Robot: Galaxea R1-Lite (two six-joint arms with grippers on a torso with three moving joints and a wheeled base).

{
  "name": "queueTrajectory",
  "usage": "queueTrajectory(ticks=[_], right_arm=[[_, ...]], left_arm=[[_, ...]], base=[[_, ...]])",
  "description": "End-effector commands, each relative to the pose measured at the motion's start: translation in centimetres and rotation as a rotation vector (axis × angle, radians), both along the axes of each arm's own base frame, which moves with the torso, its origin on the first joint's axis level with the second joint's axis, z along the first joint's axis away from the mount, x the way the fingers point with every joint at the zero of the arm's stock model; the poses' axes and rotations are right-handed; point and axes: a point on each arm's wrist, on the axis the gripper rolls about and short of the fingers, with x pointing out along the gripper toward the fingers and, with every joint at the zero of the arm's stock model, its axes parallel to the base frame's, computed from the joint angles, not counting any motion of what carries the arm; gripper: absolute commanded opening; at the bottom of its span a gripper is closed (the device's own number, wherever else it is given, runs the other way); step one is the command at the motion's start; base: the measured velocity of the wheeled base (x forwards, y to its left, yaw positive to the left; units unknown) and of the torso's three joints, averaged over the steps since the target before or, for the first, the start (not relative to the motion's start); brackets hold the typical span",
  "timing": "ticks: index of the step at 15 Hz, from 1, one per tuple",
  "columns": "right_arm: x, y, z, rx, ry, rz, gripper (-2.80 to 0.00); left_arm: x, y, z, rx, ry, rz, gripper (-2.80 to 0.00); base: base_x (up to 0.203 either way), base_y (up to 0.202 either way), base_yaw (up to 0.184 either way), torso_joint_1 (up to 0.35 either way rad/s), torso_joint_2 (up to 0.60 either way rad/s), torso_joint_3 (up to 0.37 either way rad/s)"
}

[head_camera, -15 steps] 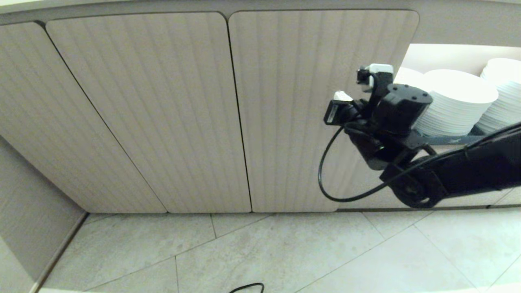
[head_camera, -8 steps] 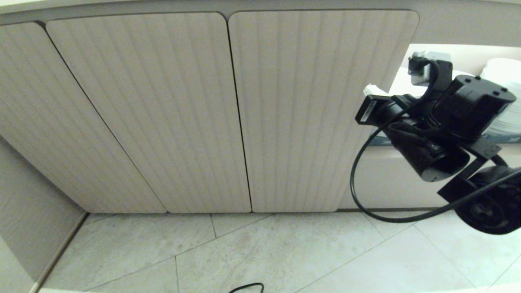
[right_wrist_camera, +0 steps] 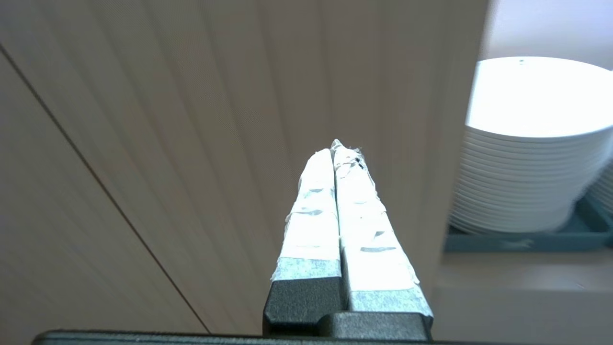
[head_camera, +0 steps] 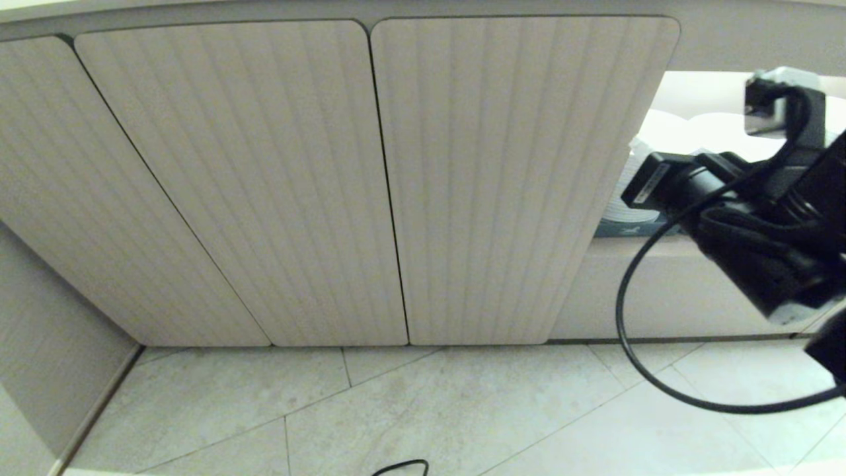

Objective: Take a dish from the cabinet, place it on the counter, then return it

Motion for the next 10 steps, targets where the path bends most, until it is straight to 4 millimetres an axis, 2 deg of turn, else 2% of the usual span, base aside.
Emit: queueTrajectory(ticks=[1, 2, 4, 10], right_arm=[[-3.8, -2.1, 1.1, 0.032, -0.054, -0.001, -2.80], [-5.3, -2.9, 1.0, 0.036, -0.060, 0.001, -2.80], [-8.0, -4.5, -0.6, 0.026, -0.041, 0.004, -2.80], [-13.8, -7.5, -3.7, 0.020, -0.038, 0.068, -2.80]], left_arm=[[0.0, 0.0, 0.0, -0.001, -0.001, 0.000, -2.80], [0.0, 0.0, 0.0, -0.001, -0.001, 0.000, -2.80], [0.0, 0.0, 0.0, -0.001, -0.001, 0.002, -2.80], [0.0, 0.0, 0.0, 0.000, 0.001, 0.000, -2.80]], base=[[0.000, 0.000, 0.000, 0.000, 0.00, 0.000], [0.000, 0.000, 0.000, 0.000, 0.00, 0.000], [0.000, 0.000, 0.000, 0.000, 0.00, 0.000], [0.000, 0.000, 0.000, 0.000, 0.00, 0.000]])
